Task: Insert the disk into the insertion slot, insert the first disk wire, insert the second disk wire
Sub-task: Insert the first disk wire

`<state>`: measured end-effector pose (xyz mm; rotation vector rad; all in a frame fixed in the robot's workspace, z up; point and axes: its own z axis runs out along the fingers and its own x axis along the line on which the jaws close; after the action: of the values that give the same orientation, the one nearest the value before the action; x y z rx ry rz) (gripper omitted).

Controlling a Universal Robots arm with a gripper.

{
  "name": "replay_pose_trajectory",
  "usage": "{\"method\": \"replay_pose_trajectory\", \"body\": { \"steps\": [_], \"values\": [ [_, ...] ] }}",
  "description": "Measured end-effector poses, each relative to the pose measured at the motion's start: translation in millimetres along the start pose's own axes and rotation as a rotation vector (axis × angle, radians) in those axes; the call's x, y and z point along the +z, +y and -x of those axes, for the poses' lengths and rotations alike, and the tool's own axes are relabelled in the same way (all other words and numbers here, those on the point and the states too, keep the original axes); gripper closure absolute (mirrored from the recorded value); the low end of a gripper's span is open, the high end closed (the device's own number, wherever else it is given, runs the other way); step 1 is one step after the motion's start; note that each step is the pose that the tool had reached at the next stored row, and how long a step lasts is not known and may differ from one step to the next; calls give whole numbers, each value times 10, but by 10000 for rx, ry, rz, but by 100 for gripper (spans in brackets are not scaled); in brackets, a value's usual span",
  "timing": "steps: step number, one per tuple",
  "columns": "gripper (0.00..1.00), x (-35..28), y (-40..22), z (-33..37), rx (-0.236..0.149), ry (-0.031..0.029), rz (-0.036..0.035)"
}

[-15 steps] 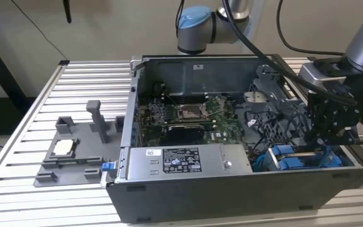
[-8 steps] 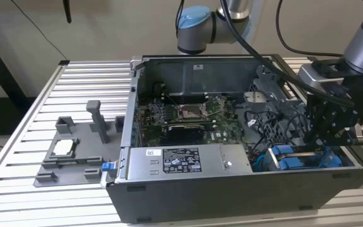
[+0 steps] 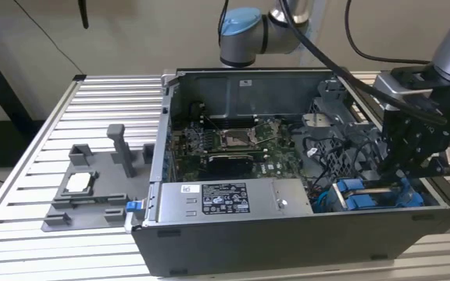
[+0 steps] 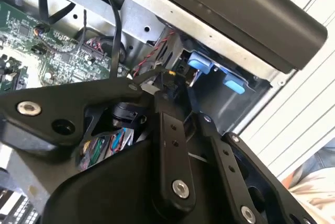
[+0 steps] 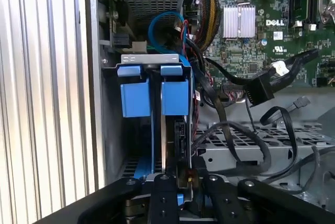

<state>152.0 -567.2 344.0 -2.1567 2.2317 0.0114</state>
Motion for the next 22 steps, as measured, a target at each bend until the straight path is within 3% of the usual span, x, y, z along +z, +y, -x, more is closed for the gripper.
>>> {"method": "replay_pose_trajectory", "body": {
  "steps": [2,5,22],
  "values": [
    [73,-64,-1,2,-1,4,0],
    [73,-105,0,4,0,5,-2],
    [73,-116,12,3,1,4,-12]
  ]
}}
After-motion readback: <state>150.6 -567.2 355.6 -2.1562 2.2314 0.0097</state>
